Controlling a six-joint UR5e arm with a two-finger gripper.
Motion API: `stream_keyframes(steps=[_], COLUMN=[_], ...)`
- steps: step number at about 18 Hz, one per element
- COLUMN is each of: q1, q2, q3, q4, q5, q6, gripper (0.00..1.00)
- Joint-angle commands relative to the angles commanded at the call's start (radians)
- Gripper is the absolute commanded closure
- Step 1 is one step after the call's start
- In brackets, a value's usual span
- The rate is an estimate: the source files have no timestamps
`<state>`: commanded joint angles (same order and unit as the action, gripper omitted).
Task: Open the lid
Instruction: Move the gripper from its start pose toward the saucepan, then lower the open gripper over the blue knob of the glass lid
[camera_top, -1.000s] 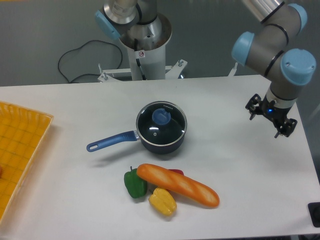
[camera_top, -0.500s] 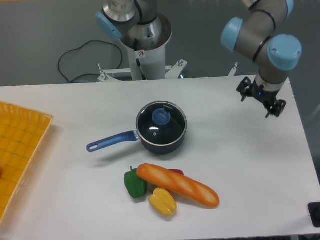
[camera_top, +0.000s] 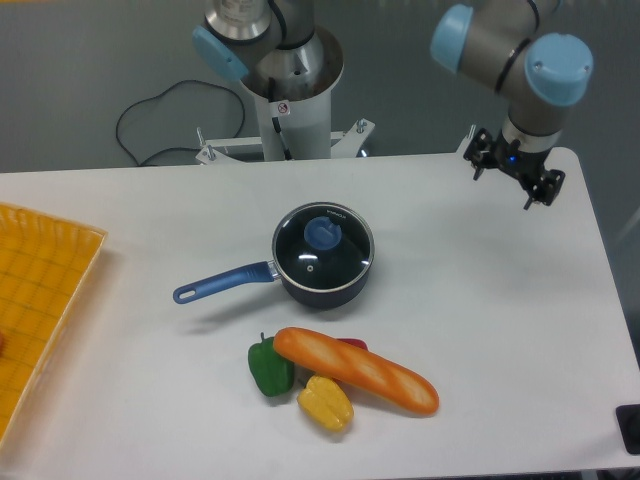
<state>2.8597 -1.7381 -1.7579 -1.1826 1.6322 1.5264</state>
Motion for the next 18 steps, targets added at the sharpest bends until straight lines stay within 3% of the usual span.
stream_keyframes(steps=[3, 7, 16, 18], q1=[-0.084, -0.152, -0.220, -0.252], q2=[0.029, 0.049, 0.161, 0.184], q3=[-0.009, -0.023, -0.175, -0.213], q4=[-0.048, -0.043, -0.025, 0.006], q5=[-0.005, -0.086, -0.120, -0.120], q6=[-0.135, -0.213, -0.270, -0.290], gripper=[0.00, 0.00, 0.00, 0.00])
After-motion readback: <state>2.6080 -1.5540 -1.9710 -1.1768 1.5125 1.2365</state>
